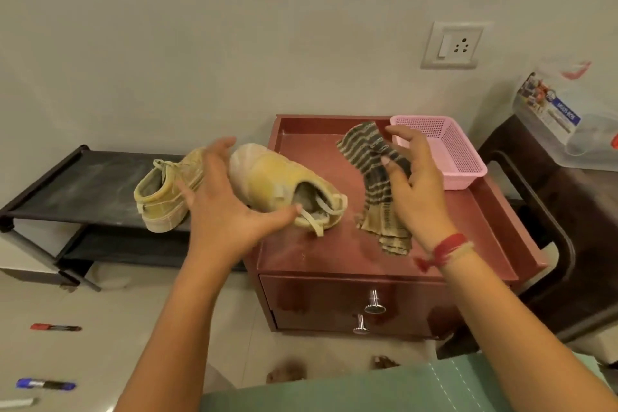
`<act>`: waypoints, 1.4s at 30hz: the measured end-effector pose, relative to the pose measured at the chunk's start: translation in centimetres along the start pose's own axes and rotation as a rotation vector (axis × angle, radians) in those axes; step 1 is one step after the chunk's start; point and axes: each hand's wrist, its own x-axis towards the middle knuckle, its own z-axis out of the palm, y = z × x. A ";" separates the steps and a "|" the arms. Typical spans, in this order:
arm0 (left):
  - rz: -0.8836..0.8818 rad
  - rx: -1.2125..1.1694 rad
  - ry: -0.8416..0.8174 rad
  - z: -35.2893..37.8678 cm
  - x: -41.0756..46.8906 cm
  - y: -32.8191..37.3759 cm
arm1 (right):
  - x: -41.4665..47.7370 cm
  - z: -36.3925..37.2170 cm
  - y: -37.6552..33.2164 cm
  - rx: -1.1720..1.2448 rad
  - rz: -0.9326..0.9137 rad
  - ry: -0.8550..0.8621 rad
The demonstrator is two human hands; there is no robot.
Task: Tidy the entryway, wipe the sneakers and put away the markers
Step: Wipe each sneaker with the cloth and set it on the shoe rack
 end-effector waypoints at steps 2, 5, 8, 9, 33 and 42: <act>0.097 0.037 -0.015 0.7 -0.1 1.3 | -0.1 -1.0 -1.7 -0.069 -0.105 0.004; 0.191 0.024 -0.072 1.7 -0.1 2.4 | -0.8 -1.7 -3.7 -0.157 -0.233 -0.013; 0.222 -0.017 -0.070 2.5 -0.3 3.0 | -1.4 -1.5 -5.0 -0.220 -0.337 -0.046; 0.230 -0.028 -0.067 2.7 -0.3 3.0 | -1.6 -1.3 -5.5 -0.240 -0.375 -0.077; 0.278 -0.031 -0.114 1.7 -0.8 1.5 | -2.2 1.7 -4.9 -0.325 -0.313 -0.357; 0.240 -0.003 -0.053 1.6 -0.9 1.0 | -2.0 2.6 -4.6 -0.223 -0.230 -0.348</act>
